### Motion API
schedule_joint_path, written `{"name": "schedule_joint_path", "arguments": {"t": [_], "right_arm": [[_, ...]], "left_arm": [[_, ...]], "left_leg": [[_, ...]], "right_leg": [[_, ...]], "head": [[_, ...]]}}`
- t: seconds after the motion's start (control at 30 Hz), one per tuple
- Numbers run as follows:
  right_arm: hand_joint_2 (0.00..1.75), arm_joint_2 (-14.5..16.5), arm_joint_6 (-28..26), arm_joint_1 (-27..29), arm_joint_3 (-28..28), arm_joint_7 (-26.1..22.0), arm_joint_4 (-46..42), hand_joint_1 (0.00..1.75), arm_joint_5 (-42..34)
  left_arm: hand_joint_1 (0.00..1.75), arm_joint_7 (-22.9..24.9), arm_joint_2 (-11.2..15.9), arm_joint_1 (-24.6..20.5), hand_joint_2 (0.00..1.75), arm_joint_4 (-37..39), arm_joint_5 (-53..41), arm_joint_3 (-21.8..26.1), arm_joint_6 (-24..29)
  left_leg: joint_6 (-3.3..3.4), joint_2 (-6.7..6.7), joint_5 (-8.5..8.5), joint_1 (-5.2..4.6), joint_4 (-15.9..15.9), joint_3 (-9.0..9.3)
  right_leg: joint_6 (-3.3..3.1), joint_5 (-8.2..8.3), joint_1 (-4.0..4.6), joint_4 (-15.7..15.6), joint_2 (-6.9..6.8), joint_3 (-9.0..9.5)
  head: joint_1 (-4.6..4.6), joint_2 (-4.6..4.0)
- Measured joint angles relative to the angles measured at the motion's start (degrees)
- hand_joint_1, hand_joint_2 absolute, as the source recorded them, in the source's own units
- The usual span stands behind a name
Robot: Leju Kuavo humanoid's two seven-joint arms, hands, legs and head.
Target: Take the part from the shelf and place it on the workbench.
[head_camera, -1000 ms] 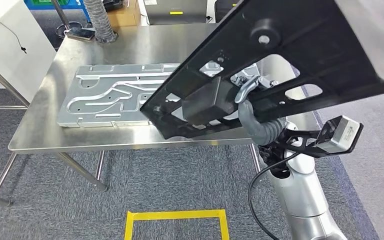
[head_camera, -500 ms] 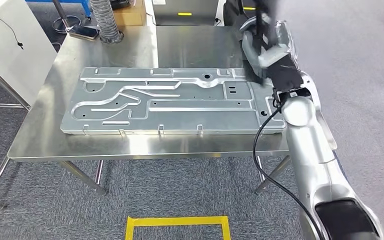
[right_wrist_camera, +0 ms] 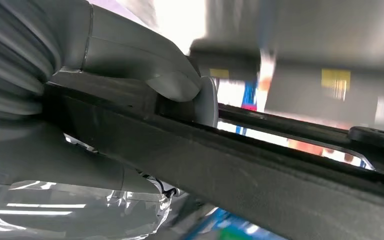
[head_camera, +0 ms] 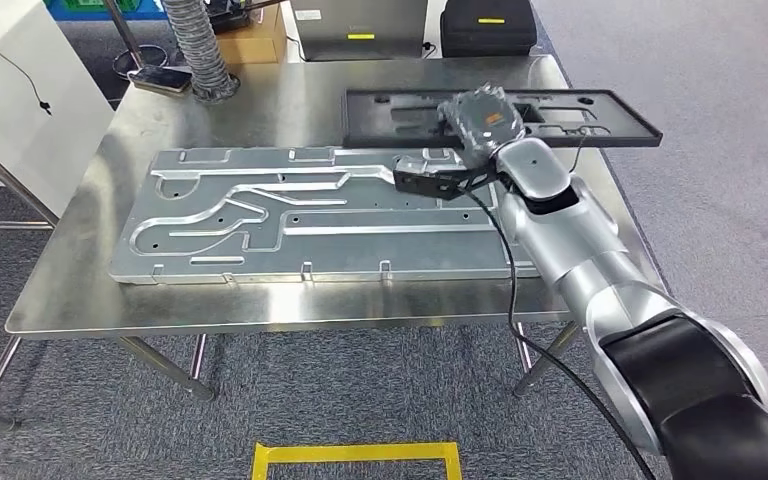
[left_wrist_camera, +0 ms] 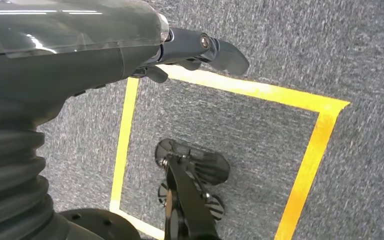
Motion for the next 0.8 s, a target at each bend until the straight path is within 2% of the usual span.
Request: {"name": "schedule_joint_path", "arguments": {"t": [0.03, 0.1, 0.13, 0.17, 0.27, 0.33, 0.37, 0.43, 0.47, 0.5, 0.53, 0.57, 0.63, 0.67, 0.7, 0.8], "right_arm": [[1.75, 0.3, 0.0, 0.2, 0.9, 0.2, 1.7, 1.75, 0.7], [1.75, 0.9, -0.7, 0.5, 2.1, 0.4, 4.3, 1.75, 1.2], [1.75, 1.0, -1.4, 0.5, 2.4, 0.4, 5.5, 1.75, 1.2], [1.75, 1.1, -2.4, 0.6, 2.6, 0.3, 6.4, 1.75, 1.1], [1.75, 1.1, -5.6, 1.5, 2.9, -0.6, 8.4, 1.75, 0.8], [1.75, 0.8, -8.1, 2.3, 2.9, -1.3, 9.1, 1.75, 0.4], [1.75, 0.7, -9.5, 2.7, 2.9, -1.6, 9.4, 1.75, 0.2], [1.75, 0.4, -12.0, 3.7, 2.9, -2.0, 10.0, 1.75, -0.1], [1.75, 0.3, -12.9, 4.3, 2.9, -2.3, 10.3, 1.75, -0.1], [1.75, 0.1, -13.5, 5.0, 2.9, -2.5, 10.5, 1.75, -0.2], [1.75, 0.0, -14.0, 5.7, 2.9, -2.6, 10.8, 1.75, -0.2], [1.75, -0.1, -14.4, 6.3, 2.9, -2.7, 11.1, 1.75, -0.2], [1.75, -0.2, -15.0, 6.7, 2.8, -2.9, 11.4, 1.75, -0.3], [1.75, -0.2, -15.3, 6.8, 2.7, -3.3, 11.5, 1.75, -0.6], [1.75, -0.2, -15.7, 6.9, 2.4, -3.8, 11.6, 1.75, -1.0], [1.75, -0.1, -17.0, 8.0, 1.3, -5.9, 11.9, 1.75, -2.7]], "left_arm": [[0.00, 0.0, 0.0, 0.0, 1.75, 0.0, 0.0, 0.0, 0.0], [0.00, -0.1, 0.1, 0.1, 1.75, 0.0, 0.0, 0.0, 0.2], [0.00, -0.1, 0.1, 0.1, 1.75, 0.0, -0.1, 0.0, 0.2], [0.00, -0.1, 0.2, 0.1, 1.75, 0.0, -0.1, 0.0, 0.3], [0.00, -0.3, 0.2, 0.3, 1.75, 0.0, -0.4, 0.0, 0.5], [0.00, -0.4, 0.2, 0.4, 1.75, 0.0, -0.7, 0.0, 0.6], [0.00, -0.4, 0.2, 0.3, 1.75, 0.0, -0.9, -0.1, 0.6], [0.00, -0.6, 0.3, 0.2, 1.75, 0.0, -1.2, -0.2, 0.6], [0.00, -0.7, 0.3, 0.3, 1.75, 0.0, -1.3, -0.3, 0.6], [0.00, -0.8, 0.4, 0.3, 1.75, 0.0, -1.5, -0.4, 0.6], [0.00, -0.9, 0.4, 0.4, 1.75, 0.0, -1.6, -0.6, 0.6], [0.00, -0.9, 0.4, 0.4, 1.75, 0.0, -1.8, -0.8, 0.6], [0.00, -1.0, 0.4, 0.3, 1.75, 0.0, -1.9, -1.1, 0.6], [0.00, -1.1, 0.4, 0.3, 1.75, 0.0, -2.0, -1.2, 0.6], [0.00, -1.2, 0.4, 0.3, 1.75, 0.0, -2.1, -1.3, 0.6], [0.00, -1.4, 0.4, 0.1, 1.75, 0.0, -2.6, -1.6, 0.6]], "left_leg": [[-0.03, 0.03, 1.49, 0.04, -1.3, 0.28], [0.13, 0.07, 5.82, 0.09, -8.8, 3.32], [0.30, 0.05, 7.22, 0.04, -12.4, 4.98], [0.53, 0.04, 7.85, -0.01, -14.7, 6.05], [1.40, -0.02, 7.58, -0.09, -16.0, 6.66], [2.07, -0.01, 7.60, 0.03, -16.3, 6.97], [2.38, 0.02, 7.59, 0.09, -16.5, 7.13], [2.78, 0.04, 7.45, 0.02, -16.5, 7.28], [2.90, 0.02, 7.38, -0.03, -16.5, 7.36], [2.97, -0.03, 7.31, -0.06, -16.5, 7.46], [3.00, -0.10, 7.23, -0.08, -16.5, 7.58], [2.97, -0.16, 7.13, -0.13, -16.4, 7.72], [2.75, -0.21, 6.90, -0.32, -16.3, 7.89], [2.54, -0.19, 6.81, -0.43, -16.3, 7.92], [2.31, -0.16, 6.75, -0.50, -16.2, 7.92], [1.47, -0.09, 6.55, -0.51, -16.3, 8.10]], "right_leg": [[0.10, -0.17, -0.02, 0.1, 0.00, 0.15], [0.45, -0.68, -0.06, 0.3, 0.00, 0.47], [0.68, -0.94, 0.02, 0.5, 0.01, 0.50], [0.95, -1.11, 0.10, 0.6, 0.02, 0.45], [1.80, -1.31, 0.22, 0.6, 0.05, 0.35], [2.40, -2.50, 0.08, 2.1, 0.04, -0.17], [2.65, -3.83, 0.01, 4.5, 0.04, -1.24], [2.94, -7.16, -0.05, 12.1, 0.03, -5.03], [3.02, -8.21, -0.06, 15.6, 0.03, -6.91], [3.02, -8.29, -0.05, 17.5, 0.03, -8.08], [2.92, -7.18, -0.04, 16.9, 0.03, -8.13], [2.71, -5.16, -0.02, 14.1, 0.02, -7.06], [2.03, -1.02, 0.20, 5.7, -0.01, -3.41], [1.73, 0.09, 0.35, 2.7, -0.05, -2.07], [1.50, 0.47, 0.53, 1.2, -0.07, -1.39], [0.89, 0.55, 0.52, 0.4, -0.12, -0.98]], "head": [[0.00, 0.01], [0.01, 0.01], [0.01, 0.00], [0.01, -0.01], [0.01, -0.01], [0.02, 0.00], [0.02, -0.01], [0.02, -0.01], [0.02, -0.01], [0.02, 0.00], [0.02, -0.01], [0.02, -0.01], [0.02, -0.01], [0.02, 0.00], [0.02, 0.00], [0.02, 0.01]]}}
